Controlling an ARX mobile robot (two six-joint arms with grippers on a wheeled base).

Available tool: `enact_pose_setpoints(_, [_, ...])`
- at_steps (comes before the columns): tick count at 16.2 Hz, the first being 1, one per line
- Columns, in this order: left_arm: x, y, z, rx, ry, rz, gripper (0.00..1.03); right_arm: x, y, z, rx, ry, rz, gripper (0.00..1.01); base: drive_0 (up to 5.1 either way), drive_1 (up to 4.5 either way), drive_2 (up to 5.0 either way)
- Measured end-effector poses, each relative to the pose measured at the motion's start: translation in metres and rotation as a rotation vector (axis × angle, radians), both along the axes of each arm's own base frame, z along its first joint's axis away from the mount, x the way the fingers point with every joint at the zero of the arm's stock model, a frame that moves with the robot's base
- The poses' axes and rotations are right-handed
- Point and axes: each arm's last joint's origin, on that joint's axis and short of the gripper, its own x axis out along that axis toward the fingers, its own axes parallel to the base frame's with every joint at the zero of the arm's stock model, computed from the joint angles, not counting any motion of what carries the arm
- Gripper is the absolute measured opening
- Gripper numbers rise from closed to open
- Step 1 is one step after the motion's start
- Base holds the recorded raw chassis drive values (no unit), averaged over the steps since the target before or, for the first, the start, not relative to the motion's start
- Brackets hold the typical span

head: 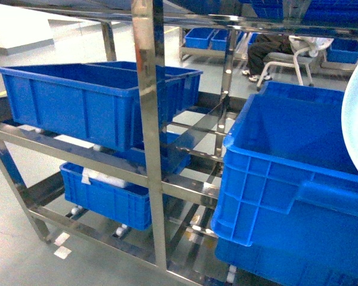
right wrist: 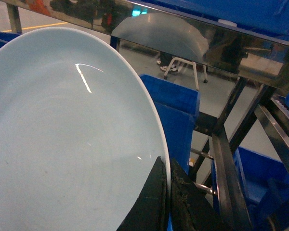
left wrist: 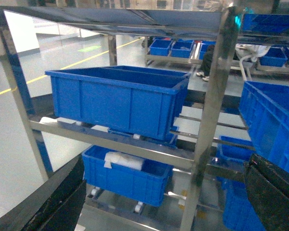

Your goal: Place blue tray on left shelf second layer neatly

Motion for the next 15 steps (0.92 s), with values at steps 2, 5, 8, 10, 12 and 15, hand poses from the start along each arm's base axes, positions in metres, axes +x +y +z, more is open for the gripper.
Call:
enact_pose_setpoints(2, [0.0, 0.0, 0.0004, 0.0, -0.004, 0.001, 0.98, 0.0, 0.0001, 0.0001, 0.0, -0.001, 0.002, 0.02, -1.7, 0.21, -3.7])
enact_pose_setpoints(5, [0.0, 0.0, 0.0004, 0.0, -0.004, 0.0, 0.98, 0.0, 0.0001, 0.0001, 0.0, -0.001, 0.002, 0.02, -1.7, 0.21, -3.7])
enact_pose_setpoints(8, [0.0, 0.0, 0.0004, 0.0, -0.004, 0.001, 0.98, 0.0, 0.0001, 0.0001, 0.0, -0.001, 0.002, 0.02, -1.7, 0.21, -3.7])
enact_pose_setpoints(10, [0.0, -0.0002, 0.0002, 0.0, -0.002, -0.003, 0.98, -0.0003, -0.0002, 0.0005, -0.001, -0.003, -0.003, 0.02, -1.7, 0.21, -3.7])
enact_pose_setpoints(12, [0.0, -0.0002, 0.0001, 0.0, -0.001, -0.003, 0.98, 0.0, 0.0001, 0.0001, 0.0, -0.001, -0.002, 0.02, -1.7, 0.21, -3.7])
enact_pose_setpoints(15, [0.0, 0.0, 0.0002, 0.0, -0.002, 0.001, 0.98, -0.0007, 0.0002, 0.0014, -0.001, -0.011, 0.003, 0.02, -1.7, 0.21, -3.7])
